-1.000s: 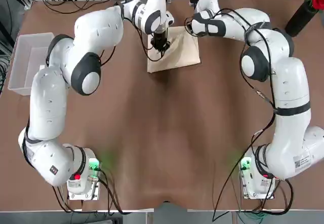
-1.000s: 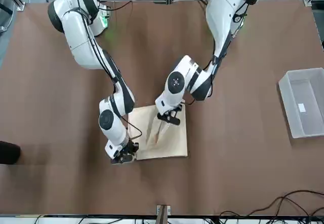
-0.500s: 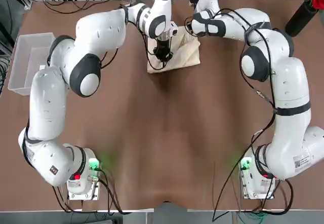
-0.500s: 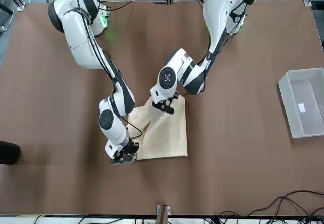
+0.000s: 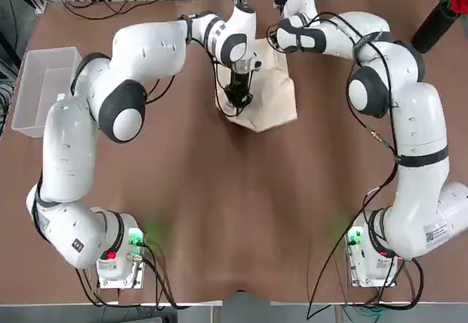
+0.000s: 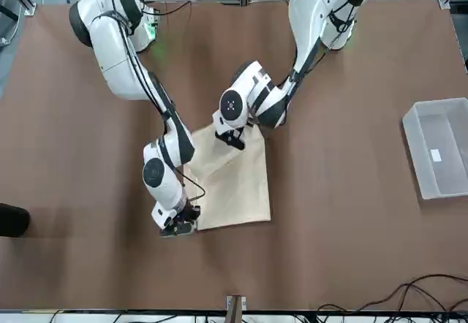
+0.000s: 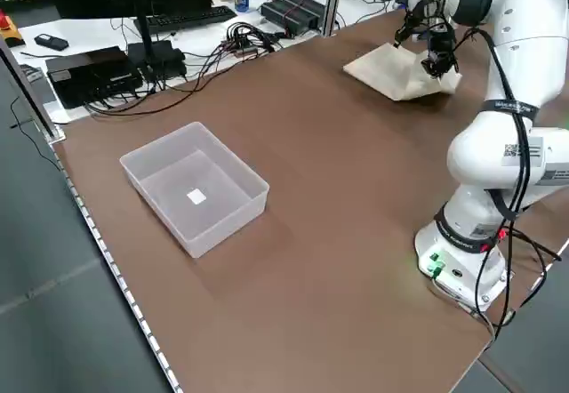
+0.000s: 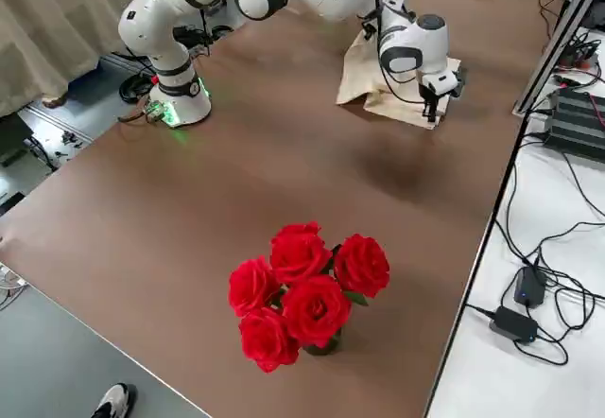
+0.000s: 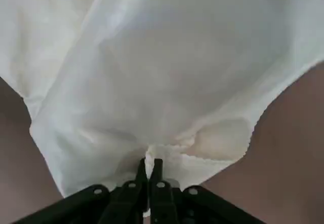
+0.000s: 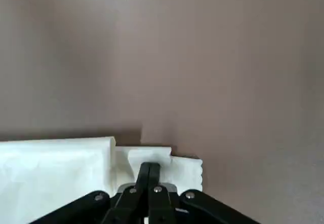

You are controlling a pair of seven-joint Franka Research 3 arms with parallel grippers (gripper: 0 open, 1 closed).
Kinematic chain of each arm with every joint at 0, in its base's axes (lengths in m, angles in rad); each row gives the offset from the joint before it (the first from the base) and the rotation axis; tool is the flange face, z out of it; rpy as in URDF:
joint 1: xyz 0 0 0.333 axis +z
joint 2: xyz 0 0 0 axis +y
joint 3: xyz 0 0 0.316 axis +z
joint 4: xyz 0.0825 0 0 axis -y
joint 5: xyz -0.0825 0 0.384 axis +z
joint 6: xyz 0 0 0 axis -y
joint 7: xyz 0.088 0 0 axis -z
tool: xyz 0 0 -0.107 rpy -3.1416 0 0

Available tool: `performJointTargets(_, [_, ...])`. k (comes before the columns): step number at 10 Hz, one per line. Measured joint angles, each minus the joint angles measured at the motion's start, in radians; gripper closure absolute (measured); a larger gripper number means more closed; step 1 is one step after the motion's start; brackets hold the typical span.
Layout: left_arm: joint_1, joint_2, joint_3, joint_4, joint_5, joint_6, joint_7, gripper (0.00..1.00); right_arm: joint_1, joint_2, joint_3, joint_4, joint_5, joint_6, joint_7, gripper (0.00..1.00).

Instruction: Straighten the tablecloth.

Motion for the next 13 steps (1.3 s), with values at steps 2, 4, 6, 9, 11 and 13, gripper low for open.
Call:
performJointTargets(2, [0.0, 0.0, -0.014, -0.007, 0.0, -0.043, 0.0, 0.89, 0.0, 0.0, 0.0, 0.0, 0.0, 0.0, 0.0, 0.98])
performJointTargets(4, [0.0, -0.002, -0.018, -0.007, 0.0, -0.074, 0.0, 0.7, 0.0, 0.0, 0.0, 0.0, 0.0, 0.0, 0.0, 0.98])
performJointTargets(6, [0.004, -0.021, -0.018, -0.006, 0.0, -0.079, -0.004, 0.41, 0.0, 0.0, -0.001, 0.0, 0.0, 0.001, 0.0, 0.97])
performJointTargets(9, [0.024, -0.105, -0.003, -0.003, 0.029, -0.088, -0.008, 0.0, -0.005, -0.004, -0.009, 0.016, 0.0, -0.008, 0.002, 0.72])
performJointTargets(11, [0.072, -0.18, 0.017, 0.003, 0.164, -0.089, -0.008, 0.0, -0.01, -0.054, -0.033, 0.037, -0.004, -0.121, 0.001, 0.42])
performJointTargets(13, [0.156, -0.255, 0.024, 0.009, 0.267, -0.089, -0.002, 0.0, -0.013, -0.14, -0.039, 0.041, -0.026, -0.285, 0.001, 0.26])
